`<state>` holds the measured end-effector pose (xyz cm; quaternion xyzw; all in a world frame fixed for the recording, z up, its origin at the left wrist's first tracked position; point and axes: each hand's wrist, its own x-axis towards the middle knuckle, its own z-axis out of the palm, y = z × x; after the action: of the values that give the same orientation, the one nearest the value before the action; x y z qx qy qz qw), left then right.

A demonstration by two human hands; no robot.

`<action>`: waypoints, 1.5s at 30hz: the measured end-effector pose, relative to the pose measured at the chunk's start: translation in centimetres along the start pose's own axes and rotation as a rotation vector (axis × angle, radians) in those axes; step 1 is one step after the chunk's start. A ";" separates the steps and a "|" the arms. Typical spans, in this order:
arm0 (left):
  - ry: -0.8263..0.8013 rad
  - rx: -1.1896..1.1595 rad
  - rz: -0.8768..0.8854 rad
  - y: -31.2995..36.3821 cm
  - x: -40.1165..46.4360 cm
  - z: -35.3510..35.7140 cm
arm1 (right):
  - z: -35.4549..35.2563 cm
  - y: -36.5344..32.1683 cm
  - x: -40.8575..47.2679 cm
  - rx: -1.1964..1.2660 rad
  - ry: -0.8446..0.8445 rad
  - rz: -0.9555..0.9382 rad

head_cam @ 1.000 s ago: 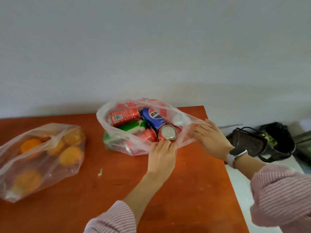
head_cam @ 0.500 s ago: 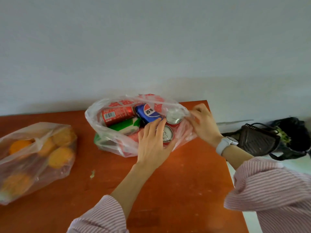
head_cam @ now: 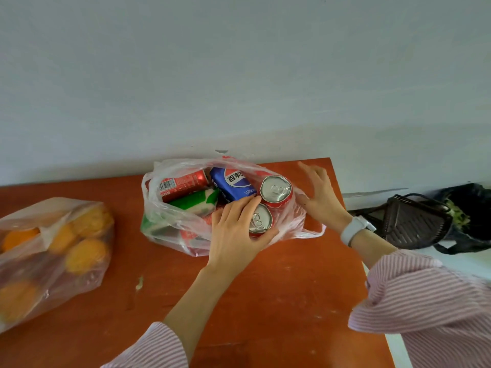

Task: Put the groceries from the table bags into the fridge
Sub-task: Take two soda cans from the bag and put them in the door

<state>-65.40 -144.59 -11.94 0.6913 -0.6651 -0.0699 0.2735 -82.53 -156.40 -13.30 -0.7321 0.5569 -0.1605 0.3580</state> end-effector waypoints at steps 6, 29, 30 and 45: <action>-0.262 0.082 -0.160 0.4 0.5 -0.9 | -1.0 -3.4 -0.3 -0.163 -0.366 -0.296; 0.092 -0.729 -0.309 9.5 -11.7 -10.3 | -3.2 -5.6 -22.7 0.547 0.183 -0.169; 0.039 -0.729 -0.313 9.8 -13.5 -10.0 | -2.3 -4.5 -25.1 0.543 0.187 -0.128; -0.756 -0.766 -0.023 22.3 -38.9 -7.0 | 6.1 1.1 -65.6 0.595 0.845 0.474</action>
<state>-85.91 -104.55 -6.00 0.4761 -0.6364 -0.5543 0.2469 -100.98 -93.42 -7.51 -0.3267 0.7316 -0.5050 0.3211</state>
